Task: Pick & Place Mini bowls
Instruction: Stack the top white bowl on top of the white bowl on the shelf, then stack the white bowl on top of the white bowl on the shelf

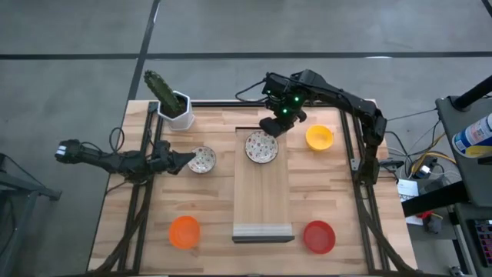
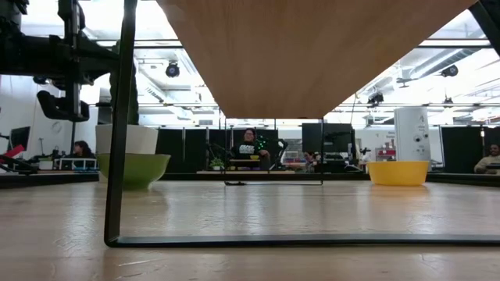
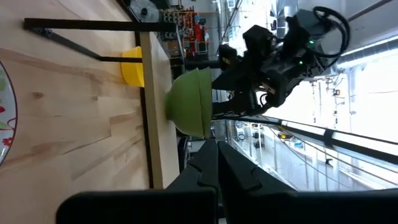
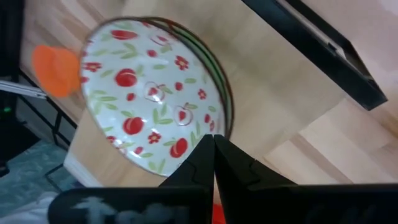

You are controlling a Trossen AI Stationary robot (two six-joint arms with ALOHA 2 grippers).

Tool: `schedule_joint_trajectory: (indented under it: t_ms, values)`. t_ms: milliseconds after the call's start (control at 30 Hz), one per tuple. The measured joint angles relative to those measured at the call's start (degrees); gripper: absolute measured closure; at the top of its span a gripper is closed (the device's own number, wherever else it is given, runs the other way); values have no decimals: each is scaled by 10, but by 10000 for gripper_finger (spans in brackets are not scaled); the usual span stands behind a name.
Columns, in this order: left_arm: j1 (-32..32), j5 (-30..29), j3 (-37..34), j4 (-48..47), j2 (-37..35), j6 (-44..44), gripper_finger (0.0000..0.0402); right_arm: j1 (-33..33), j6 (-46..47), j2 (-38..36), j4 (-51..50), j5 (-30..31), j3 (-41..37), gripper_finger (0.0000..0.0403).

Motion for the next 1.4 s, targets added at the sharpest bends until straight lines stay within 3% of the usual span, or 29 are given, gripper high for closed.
schedule_joint_trajectory:
  t_ms: [267, 533, 733, 1033, 1400]
  values:
    - [1, -12, 0, 11, 0, -8, 388, 1, 0, -1, 2, 0, 38, 394]
    - [1, 6, 57, 16, 0, 85, 318, 10, -4, -1, 4, 1, 48, 394]
    - [1, 25, 141, -118, 17, 161, 294, 19, -46, -16, 17, 31, 48, 394]
    - [1, 57, 291, -346, 124, 261, 293, 43, -141, -79, 112, 93, 48, 394]
    - [0, 173, 395, -425, 317, 444, 293, 50, -215, -153, 153, 125, 41, 394]
